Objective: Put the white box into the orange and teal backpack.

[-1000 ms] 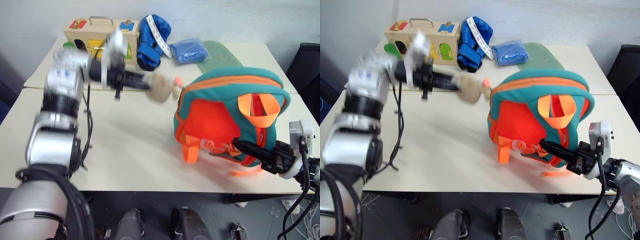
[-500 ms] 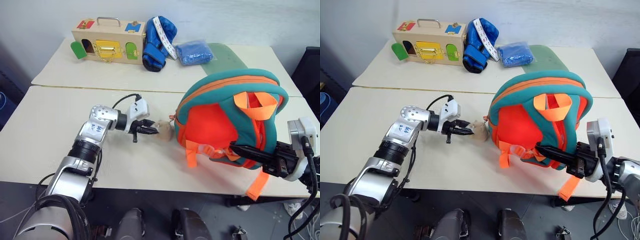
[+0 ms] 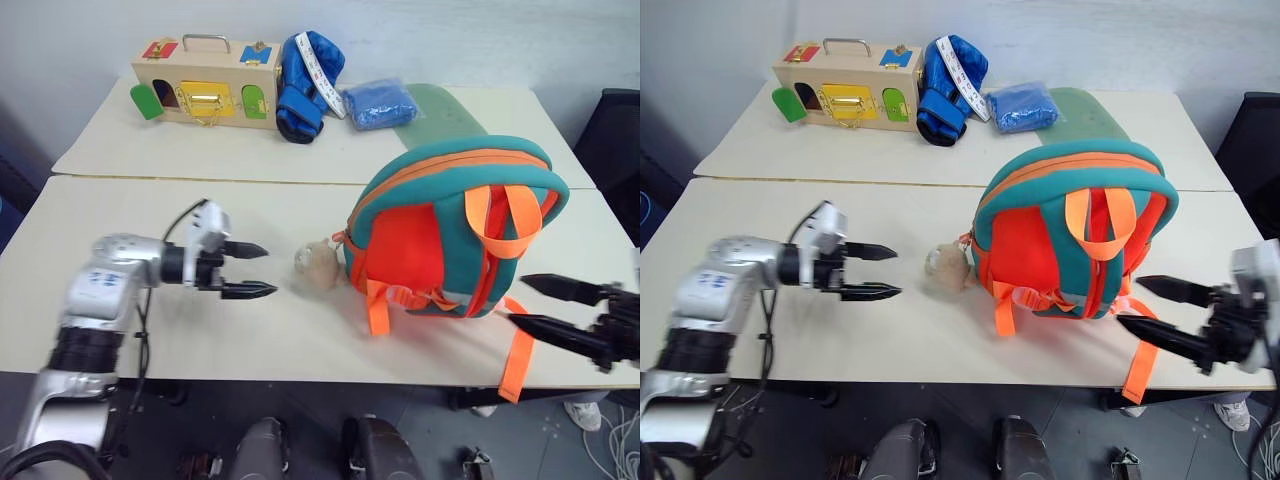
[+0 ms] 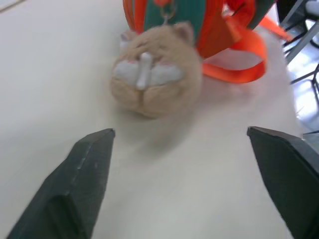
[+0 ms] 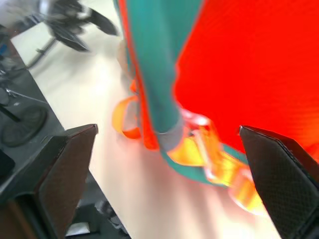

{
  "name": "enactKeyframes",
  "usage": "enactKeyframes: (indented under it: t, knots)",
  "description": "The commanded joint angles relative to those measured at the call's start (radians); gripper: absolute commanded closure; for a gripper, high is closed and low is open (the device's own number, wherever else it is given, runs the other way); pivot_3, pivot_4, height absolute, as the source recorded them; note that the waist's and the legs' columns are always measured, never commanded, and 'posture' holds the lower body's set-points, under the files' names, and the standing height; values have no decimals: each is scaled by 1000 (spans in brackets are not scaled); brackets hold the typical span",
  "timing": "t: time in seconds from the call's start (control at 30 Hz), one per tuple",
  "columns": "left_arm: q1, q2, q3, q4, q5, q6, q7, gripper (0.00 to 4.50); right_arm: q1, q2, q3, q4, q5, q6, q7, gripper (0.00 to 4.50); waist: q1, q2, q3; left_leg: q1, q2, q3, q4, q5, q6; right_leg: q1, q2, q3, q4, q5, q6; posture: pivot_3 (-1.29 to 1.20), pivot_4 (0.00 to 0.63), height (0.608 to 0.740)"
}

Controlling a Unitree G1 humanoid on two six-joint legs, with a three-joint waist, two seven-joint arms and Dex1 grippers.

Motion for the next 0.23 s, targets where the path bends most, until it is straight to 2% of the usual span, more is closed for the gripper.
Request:
enactKeyframes:
  t: [0.03, 0.13, 0.23]
  knots:
    - [25, 150, 219, -60, -141, 121, -63, 8, -3, -82, -161, 165, -63, -7, 103, 0, 1, 0, 0, 1, 0, 0, 0, 0, 0, 0, 0, 0, -1, 0, 0, 0, 150, 740]
    - [-1, 191, 315, -12, -164, 111, -1, 8, -40, -140, -166, 280, -99, -18, 154, 0, 7, 0, 0, 2, 0, 0, -1, -1, 0, 2, -1, 0, -3, 0, -1, 0, 150, 740]
    - [-11, 181, 323, -6, -143, 53, 53, 8, -110, -155, -105, 339, -140, -69, 165, 0, 11, 1, -1, 3, -1, 0, -1, -2, 1, 3, -2, 0, -3, -1, -1, 0, 150, 740]
